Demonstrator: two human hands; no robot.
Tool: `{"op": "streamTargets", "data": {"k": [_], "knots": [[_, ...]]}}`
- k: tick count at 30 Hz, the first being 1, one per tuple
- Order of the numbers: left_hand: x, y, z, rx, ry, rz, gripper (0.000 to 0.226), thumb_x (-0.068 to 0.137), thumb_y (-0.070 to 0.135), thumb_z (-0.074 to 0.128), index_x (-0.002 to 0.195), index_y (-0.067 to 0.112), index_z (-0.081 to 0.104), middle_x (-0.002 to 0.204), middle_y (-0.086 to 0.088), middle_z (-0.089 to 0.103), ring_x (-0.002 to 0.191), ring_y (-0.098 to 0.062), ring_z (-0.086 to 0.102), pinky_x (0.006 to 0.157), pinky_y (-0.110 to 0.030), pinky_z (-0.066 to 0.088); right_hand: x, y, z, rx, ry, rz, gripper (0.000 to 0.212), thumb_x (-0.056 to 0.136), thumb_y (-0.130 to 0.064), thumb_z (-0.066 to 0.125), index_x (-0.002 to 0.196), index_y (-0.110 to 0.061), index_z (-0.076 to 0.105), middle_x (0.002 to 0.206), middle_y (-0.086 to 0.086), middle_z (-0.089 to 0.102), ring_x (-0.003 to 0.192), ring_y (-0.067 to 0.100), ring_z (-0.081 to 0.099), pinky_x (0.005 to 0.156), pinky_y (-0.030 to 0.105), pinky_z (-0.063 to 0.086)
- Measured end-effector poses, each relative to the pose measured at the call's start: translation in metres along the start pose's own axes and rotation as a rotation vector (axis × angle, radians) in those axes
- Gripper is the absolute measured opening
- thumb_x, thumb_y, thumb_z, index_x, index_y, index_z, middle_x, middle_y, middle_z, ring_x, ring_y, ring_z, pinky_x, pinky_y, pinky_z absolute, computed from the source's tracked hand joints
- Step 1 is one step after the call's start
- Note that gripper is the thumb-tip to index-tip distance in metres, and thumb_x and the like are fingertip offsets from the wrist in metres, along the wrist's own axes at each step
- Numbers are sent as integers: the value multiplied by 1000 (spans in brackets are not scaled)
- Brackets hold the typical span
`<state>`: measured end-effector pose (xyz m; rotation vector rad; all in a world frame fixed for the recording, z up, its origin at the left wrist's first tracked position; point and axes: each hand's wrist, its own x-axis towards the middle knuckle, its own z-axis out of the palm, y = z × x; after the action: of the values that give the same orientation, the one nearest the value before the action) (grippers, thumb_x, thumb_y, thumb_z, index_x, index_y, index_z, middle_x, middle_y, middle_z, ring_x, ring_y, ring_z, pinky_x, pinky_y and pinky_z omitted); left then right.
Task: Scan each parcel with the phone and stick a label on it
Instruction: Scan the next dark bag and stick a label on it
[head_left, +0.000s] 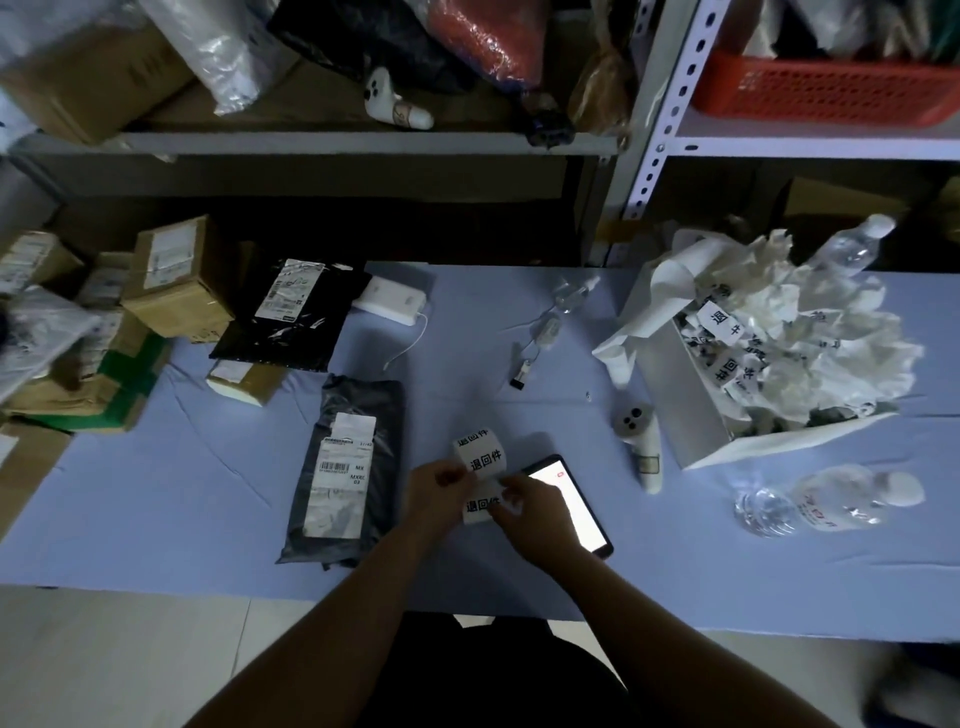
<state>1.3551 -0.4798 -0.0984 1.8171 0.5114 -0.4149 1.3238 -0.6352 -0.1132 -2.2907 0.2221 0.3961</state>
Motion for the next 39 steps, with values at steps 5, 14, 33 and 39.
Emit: {"op": "streamTargets", "data": {"k": [5,14,33,39], "knots": [[0,10,-6,-29,6,36,10,92,7,66,83,11,68,90,-2,71,66,4,68,52,-11,49,6,0,-1,55,25,57,48,82,-31,81,125,-15,68,107,-1,74,89,9,67,81,20,50],[-5,24,-23,-211,87,91,1,94,13,67,92,13,68,89,-7,74,75,-17,73,55,-16,52,13,-34,-14,430,86,-31,34,89,-29,77,119,-16,67,114,-1,67,101,16,66,81,33,60],[-15,53,-71,-179,-43,365,25,83,-2,76,101,16,74,104,-9,73,85,-15,74,68,-24,60,-10,-84,-14,722,-21,-16,18,92,-33,73,105,-20,75,94,-3,78,85,13,75,68,24,59],[-13,52,-86,-349,89,253,20,87,4,74,96,22,74,99,2,73,79,-2,73,64,-19,57,-25,-90,-4,676,-38,2,15,88,-28,77,102,-23,75,96,-10,78,83,9,75,64,17,54]]}}
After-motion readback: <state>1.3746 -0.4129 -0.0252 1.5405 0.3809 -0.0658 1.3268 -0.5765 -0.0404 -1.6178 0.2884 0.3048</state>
